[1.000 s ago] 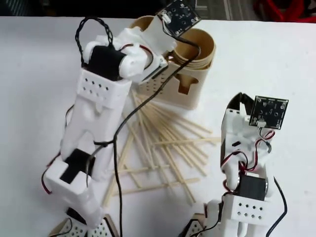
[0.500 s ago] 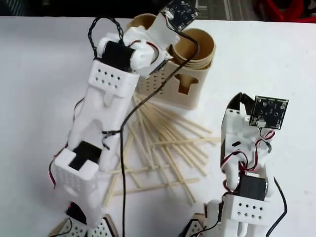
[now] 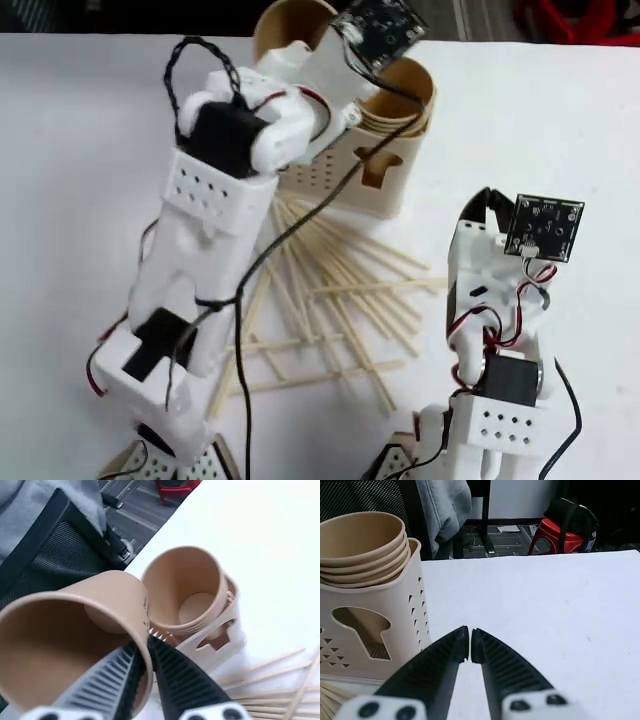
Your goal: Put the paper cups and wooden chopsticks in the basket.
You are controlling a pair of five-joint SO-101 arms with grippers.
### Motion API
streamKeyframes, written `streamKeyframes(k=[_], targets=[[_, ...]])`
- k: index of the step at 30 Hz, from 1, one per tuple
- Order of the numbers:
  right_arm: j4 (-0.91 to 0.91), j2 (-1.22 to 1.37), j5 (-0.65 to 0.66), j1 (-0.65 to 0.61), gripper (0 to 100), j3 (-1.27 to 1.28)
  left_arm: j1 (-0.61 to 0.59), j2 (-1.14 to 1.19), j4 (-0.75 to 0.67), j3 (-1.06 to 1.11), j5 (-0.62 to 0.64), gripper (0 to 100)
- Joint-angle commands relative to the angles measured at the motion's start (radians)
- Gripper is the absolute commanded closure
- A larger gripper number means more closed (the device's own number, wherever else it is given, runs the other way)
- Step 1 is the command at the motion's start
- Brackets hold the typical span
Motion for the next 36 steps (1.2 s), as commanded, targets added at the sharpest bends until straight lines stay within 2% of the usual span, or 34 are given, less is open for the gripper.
streamKeyframes(k=[1, 6, 11, 15, 22, 32, 36], targets=[[-0.016, -0.018, -0.009, 0.005, 97.4, -0.006, 0.076, -0.054, -0.044, -0.035, 0.005, 98], [-0.016, -0.018, -0.008, 0.005, 97.4, -0.006, 0.133, -0.054, -0.049, -0.034, -0.031, 98], [-0.016, -0.018, -0.008, 0.005, 97.4, -0.006, 0.139, -0.038, -0.04, -0.031, -0.046, 98], [-0.016, -0.019, -0.008, 0.005, 97.4, -0.006, 0.131, 0.002, -0.038, -0.032, -0.043, 97], [-0.016, -0.019, -0.006, 0.005, 97.4, -0.006, 0.119, 0.018, -0.046, -0.041, 0.0, 86], [-0.016, -0.019, -0.005, 0.005, 97.4, -0.006, 0.073, 0.016, -0.114, -0.043, 0.021, 86], [-0.018, -0.019, -0.003, 0.005, 97.4, -0.006, 0.041, -0.007, -0.035, -0.098, 0.021, 86]])
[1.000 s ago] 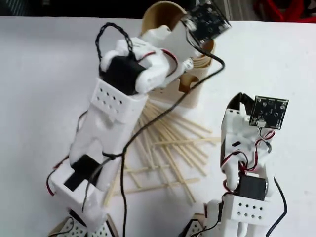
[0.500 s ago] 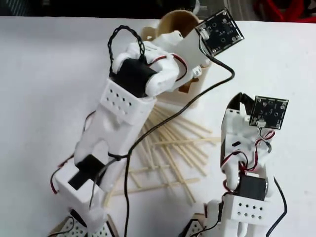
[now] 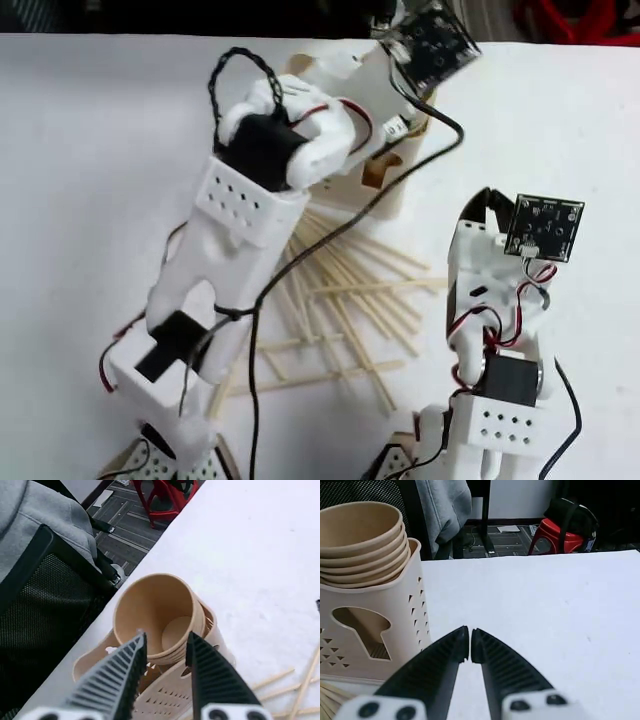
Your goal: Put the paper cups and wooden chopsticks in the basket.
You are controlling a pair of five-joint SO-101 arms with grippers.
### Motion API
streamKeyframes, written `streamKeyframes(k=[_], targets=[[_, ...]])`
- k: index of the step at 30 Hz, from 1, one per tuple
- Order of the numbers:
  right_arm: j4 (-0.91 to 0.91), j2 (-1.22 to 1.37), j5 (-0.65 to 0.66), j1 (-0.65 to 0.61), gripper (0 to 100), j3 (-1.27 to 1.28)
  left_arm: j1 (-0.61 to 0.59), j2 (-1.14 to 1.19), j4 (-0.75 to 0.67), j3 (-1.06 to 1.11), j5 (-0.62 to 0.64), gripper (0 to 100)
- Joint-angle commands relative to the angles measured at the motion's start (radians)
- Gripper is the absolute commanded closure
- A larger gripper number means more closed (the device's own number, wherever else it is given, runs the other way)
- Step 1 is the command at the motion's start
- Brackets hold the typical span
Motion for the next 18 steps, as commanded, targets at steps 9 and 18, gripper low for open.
streamKeyframes(k=[9, 18], targets=[[-0.021, -0.021, 0.064, 0.005, 96.8, -0.018, -0.117, -0.2, 0.377, -0.264, 0.011, 97], [0.186, -0.015, 0.232, -0.077, 92.3, -0.181, -0.34, -0.568, 0.374, 0.015, 0.153, 97]])
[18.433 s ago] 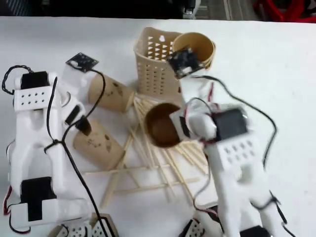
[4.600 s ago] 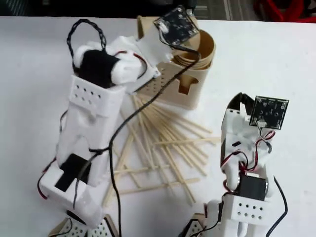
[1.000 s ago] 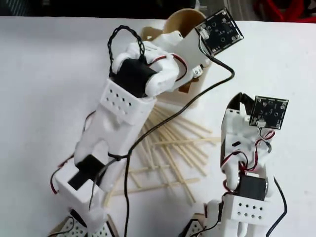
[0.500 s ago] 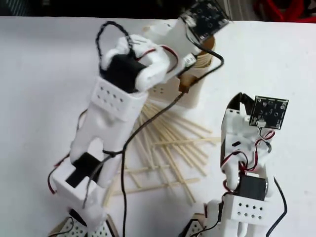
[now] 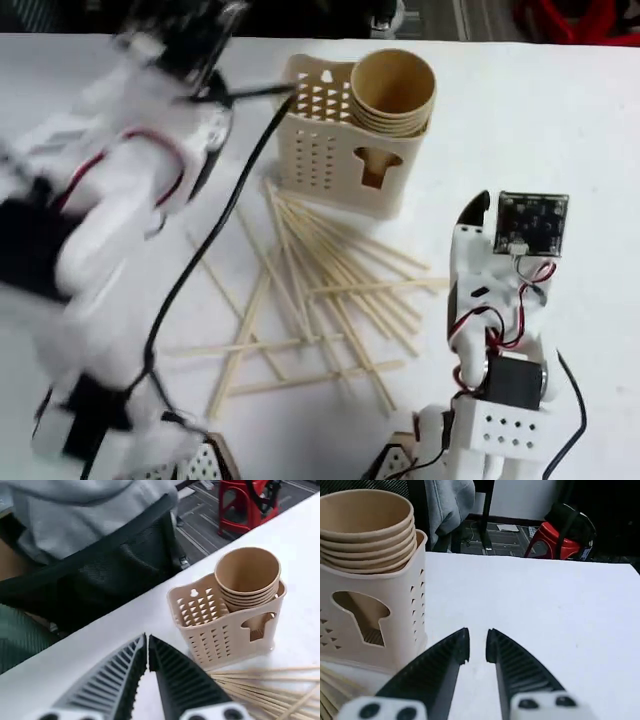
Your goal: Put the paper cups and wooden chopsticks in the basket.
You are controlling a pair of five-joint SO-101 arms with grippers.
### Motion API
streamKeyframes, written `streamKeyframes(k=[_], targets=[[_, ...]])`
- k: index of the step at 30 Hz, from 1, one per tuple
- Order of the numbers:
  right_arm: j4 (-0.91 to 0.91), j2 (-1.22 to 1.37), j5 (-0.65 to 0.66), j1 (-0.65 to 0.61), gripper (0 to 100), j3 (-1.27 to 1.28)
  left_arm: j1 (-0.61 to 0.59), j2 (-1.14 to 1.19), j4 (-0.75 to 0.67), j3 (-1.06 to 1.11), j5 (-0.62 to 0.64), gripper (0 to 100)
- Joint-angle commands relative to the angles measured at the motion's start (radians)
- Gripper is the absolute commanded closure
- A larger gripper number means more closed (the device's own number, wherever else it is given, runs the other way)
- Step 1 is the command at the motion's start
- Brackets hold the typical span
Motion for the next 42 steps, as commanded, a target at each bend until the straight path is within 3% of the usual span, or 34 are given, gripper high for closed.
streamKeyframes(k=[1, 7, 16, 30, 34, 42], targets=[[0.14, -0.015, 0.144, -0.104, 92.2, -0.149, -0.062, -0.243, 0.006, 0.175, 0.018, 97], [0.332, -0.015, 0.262, -0.274, 92.2, -0.241, -0.165, -0.559, -0.017, 0.514, -0.021, 97], [0.46, 0.044, 0.301, -0.499, 92.2, -0.239, -0.371, -1.009, -0.241, 1.172, -0.02, 97], [0.389, 0.374, 0.305, -0.535, 92.1, -0.18, -0.464, -1.649, -0.603, 2.067, -0.021, 93], [0.394, 0.46, 0.318, -0.542, 88.9, -0.184, -0.49, -1.702, -0.66, 2.234, -0.012, 84], [0.39, 0.665, 0.427, -0.638, 81.4, -0.195, -0.492, -1.696, -0.772, 2.469, 0.049, 84]])
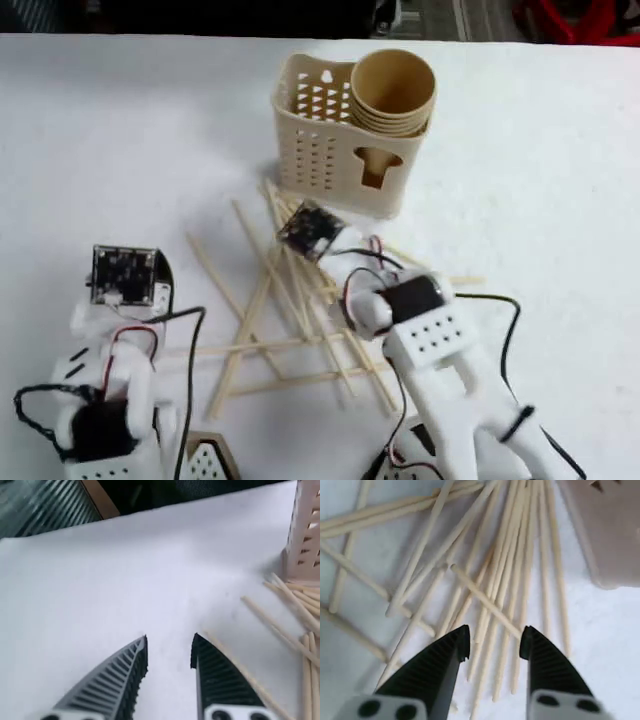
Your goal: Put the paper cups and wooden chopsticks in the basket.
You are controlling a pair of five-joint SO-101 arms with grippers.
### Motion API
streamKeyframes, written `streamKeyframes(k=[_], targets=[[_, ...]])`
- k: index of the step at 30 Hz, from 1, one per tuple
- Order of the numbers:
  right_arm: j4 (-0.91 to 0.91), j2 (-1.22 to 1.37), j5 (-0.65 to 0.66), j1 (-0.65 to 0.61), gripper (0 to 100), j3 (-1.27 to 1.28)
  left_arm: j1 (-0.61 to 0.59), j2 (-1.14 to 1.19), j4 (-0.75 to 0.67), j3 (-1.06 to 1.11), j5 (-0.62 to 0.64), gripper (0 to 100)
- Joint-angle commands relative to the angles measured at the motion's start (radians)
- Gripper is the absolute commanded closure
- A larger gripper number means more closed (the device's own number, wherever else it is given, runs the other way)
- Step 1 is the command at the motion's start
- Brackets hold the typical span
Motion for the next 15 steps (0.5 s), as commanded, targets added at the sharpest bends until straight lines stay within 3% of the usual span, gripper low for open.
streamKeyframes(k=[1, 15], targets=[[-0.015, 0.088, 0.057, -0.036, 81.4, -0.034, -0.008, -0.008, -0.072, 0.075, 0.012, 84], [-0.113, 0.43, 0.064, 0.004, 81.4, -0.155, -0.01, -0.008, -0.068, 0.109, 0.012, 84]])
